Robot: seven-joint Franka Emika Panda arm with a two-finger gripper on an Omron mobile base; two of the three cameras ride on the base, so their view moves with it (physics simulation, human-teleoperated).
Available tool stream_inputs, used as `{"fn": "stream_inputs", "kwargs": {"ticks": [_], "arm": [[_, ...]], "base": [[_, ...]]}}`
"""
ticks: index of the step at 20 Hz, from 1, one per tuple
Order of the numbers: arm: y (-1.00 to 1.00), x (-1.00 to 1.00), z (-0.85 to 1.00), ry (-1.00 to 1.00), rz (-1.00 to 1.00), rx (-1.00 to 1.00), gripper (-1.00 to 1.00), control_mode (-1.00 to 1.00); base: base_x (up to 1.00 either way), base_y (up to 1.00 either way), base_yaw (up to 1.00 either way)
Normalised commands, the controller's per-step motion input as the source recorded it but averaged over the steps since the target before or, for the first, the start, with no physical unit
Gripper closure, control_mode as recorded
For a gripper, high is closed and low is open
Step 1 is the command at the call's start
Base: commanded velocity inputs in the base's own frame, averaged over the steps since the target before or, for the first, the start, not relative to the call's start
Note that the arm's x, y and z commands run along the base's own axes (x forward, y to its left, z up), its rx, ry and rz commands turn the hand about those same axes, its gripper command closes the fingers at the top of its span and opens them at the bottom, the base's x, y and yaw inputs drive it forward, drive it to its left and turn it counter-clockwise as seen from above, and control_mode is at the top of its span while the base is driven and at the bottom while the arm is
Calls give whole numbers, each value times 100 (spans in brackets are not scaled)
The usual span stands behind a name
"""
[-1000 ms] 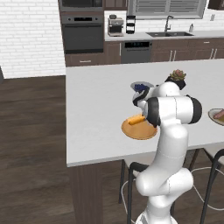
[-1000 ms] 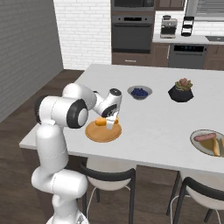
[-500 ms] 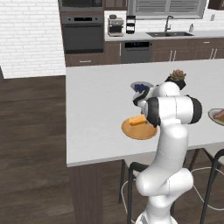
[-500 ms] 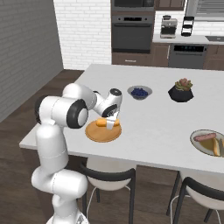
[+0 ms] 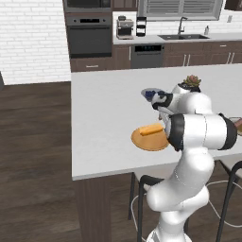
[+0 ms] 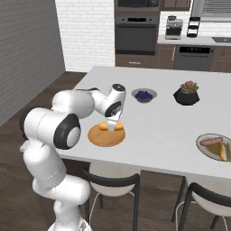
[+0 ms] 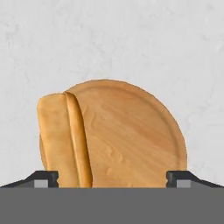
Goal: Place one bun and one sausage from the bowl on each plate.
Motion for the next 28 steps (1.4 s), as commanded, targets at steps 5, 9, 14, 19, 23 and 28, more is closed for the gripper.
{"fn": "stream_inputs", "kwargs": {"ticks": [5,9,14,19,23,28], "arm": [[-11,-82,89,3,0,-4,-100,-100],[0,-66,88,7,2,-18,-100,-100],[-12,-71,78,5,12,-15,-100,-100],[-3,-75,60,8,35,-5,-100,-100],[3,-86,24,0,63,-9,-100,-100],[19,-91,5,-1,72,-12,-100,-100]], "base": [[0,0,0],[0,0,0],[0,0,0],[0,0,0],[0,0,0],[0,0,0]]}}
